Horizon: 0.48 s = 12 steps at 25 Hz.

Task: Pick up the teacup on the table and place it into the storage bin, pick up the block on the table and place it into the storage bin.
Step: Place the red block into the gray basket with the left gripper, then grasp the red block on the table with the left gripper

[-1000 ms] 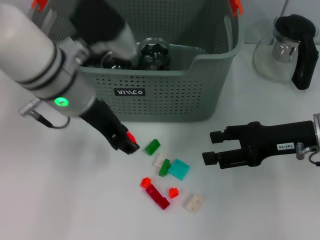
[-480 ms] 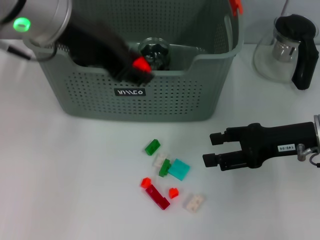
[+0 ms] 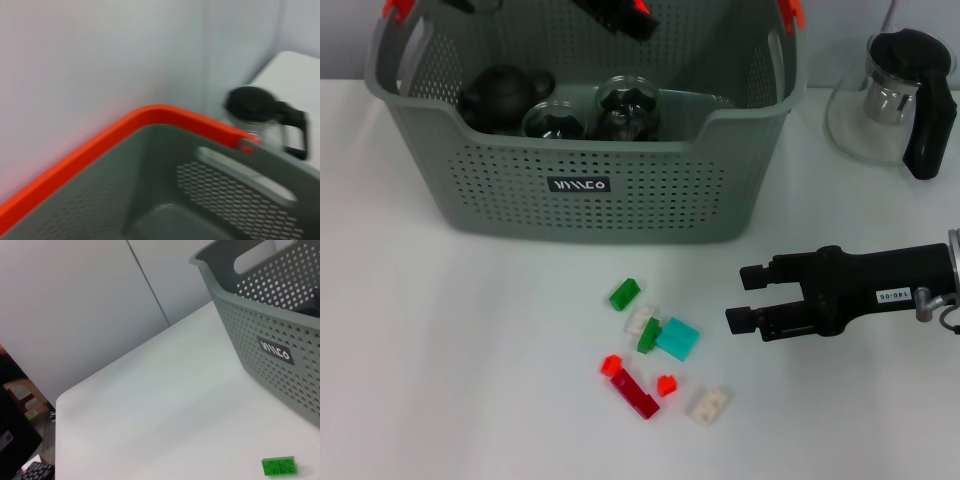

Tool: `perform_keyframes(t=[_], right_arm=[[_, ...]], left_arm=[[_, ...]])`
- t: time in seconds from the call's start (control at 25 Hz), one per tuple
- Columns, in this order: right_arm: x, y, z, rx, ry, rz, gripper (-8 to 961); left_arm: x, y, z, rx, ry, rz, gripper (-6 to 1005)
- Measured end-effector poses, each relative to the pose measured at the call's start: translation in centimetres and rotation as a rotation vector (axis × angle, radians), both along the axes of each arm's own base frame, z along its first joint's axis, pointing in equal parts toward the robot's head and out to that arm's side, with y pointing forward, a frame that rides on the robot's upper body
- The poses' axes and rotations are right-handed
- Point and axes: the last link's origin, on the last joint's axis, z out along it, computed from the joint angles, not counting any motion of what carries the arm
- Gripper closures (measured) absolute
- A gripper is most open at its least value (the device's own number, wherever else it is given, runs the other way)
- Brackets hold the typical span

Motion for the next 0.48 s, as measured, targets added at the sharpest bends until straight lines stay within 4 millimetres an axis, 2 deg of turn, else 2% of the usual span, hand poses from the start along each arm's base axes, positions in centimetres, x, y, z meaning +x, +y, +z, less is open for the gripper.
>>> perform_keyframes(t=[0.2,0.4,0.48], right_arm=[[0.0,0.0,0.0,0.001,-0.001,0.002,130],[-0.1,0.1,0.0,0.005,-0.003,0.003,130],[-0.1,0.2,0.0,0.007,-0.005,0.004,130]], left_arm=[[-1.2,2.3,0.1,0.108,-0.023,0.054,529],[-1.8,3.1,1.0,0.171,-0.027,0.072,528],[-2.0,3.2,1.2,0.186,-0.025,0.075,427]])
